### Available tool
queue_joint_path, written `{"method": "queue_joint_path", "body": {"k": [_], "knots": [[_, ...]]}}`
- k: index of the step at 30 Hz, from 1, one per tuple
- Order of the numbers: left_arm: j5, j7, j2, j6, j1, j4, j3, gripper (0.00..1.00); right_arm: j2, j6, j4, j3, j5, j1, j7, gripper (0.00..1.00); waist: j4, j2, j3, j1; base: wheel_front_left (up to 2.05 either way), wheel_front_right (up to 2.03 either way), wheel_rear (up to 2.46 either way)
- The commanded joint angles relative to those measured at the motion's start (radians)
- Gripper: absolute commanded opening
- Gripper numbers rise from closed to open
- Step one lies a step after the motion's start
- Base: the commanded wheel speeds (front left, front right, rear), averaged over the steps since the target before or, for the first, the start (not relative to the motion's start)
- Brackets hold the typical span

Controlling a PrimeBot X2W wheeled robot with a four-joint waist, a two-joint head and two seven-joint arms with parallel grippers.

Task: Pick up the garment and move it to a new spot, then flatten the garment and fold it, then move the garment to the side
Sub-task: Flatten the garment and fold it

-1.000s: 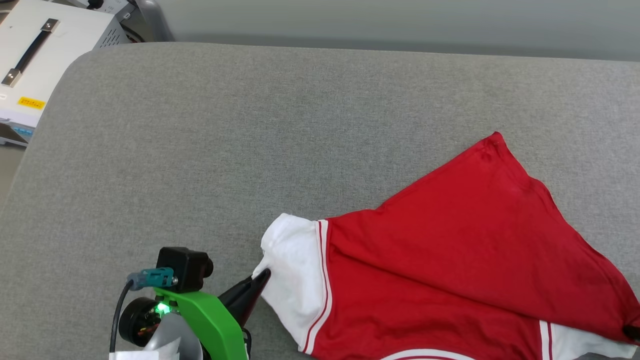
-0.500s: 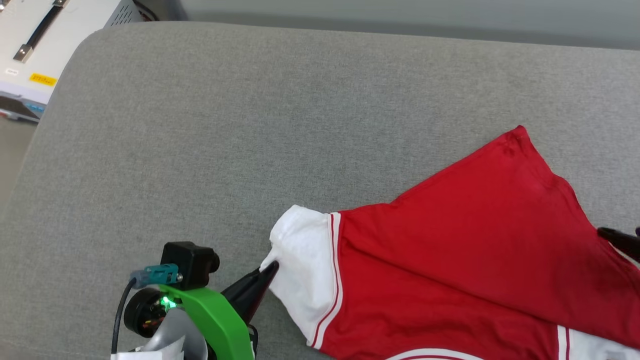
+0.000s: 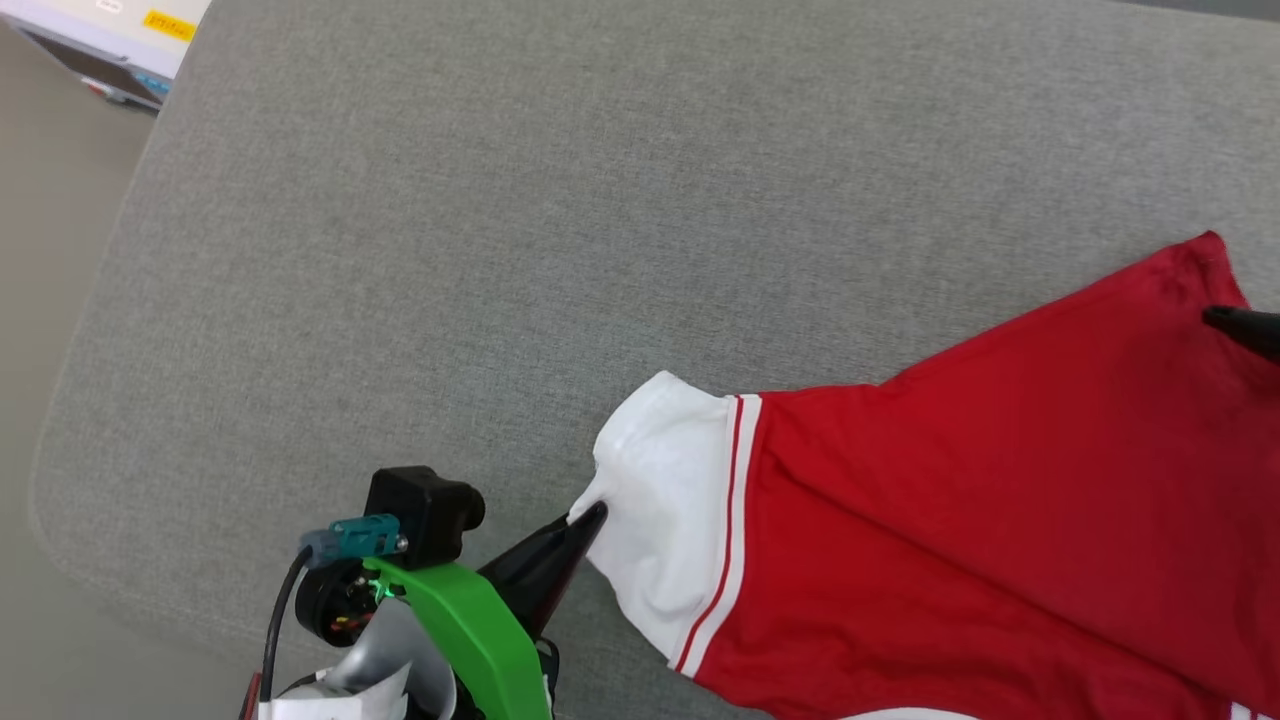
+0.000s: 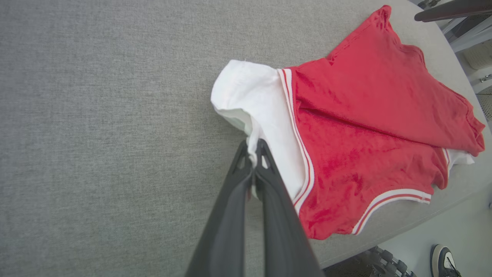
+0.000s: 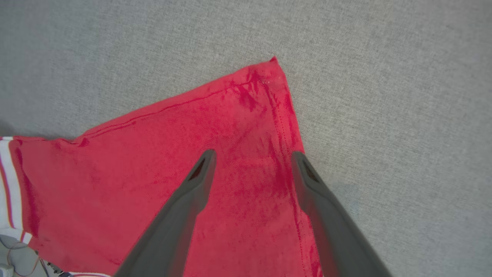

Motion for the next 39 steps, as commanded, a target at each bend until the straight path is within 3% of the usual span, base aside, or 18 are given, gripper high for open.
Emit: {"method": "queue_joint_path", "body": {"k": [1, 7, 16, 17, 18, 26, 39], "knots": [[0.016, -0.009, -0.009, -0.008, -0.023, 0.005, -0.003, 0.00, -0.012, -0.001, 0.021, 0.008, -0.013, -0.023, -0.009, 1.00, 0.063, 0.0000, 0.060, 0.0000, 0.00, 0.00, 0.00], [0.009, -0.028, -0.045, -0.027, -0.042, 0.014, -0.032, 0.00, -0.053, -0.001, 0.126, 0.037, -0.044, -0.078, -0.051, 1.00, 0.102, 0.0000, 0.094, 0.0000, 0.00, 0.00, 0.00], [0.017, -0.043, -0.049, -0.032, -0.063, 0.028, -0.032, 0.00, -0.065, -0.001, 0.225, 0.086, -0.038, -0.068, -0.065, 1.00, 0.118, 0.0000, 0.103, 0.0000, 0.00, 0.00, 0.00], [0.017, -0.044, -0.047, -0.032, -0.063, 0.029, -0.030, 0.00, -0.065, -0.001, 0.231, 0.091, -0.034, -0.061, -0.056, 0.47, 0.118, 0.0000, 0.103, 0.0000, 0.00, 0.00, 0.00], [0.017, -0.044, -0.046, -0.031, -0.064, 0.030, -0.028, 0.00, -0.066, -0.001, 0.233, 0.095, -0.031, -0.057, -0.053, 0.02, 0.118, 0.0000, 0.102, 0.0000, 0.00, 0.00, 0.00], [0.016, -0.049, -0.043, -0.020, -0.064, 0.034, -0.019, 0.00, -0.066, -0.001, 0.239, 0.100, -0.012, -0.047, -0.098, 0.00, 0.106, 0.0000, 0.077, 0.0000, 0.00, 0.00, 0.00], [0.014, -0.060, -0.017, 0.011, -0.057, 0.019, 0.026, 0.00, -0.073, -0.001, 0.256, 0.102, 0.059, -0.065, -0.286, 0.00, 0.026, 0.0000, -0.059, 0.0000, 0.00, 0.00, 0.00]]}}
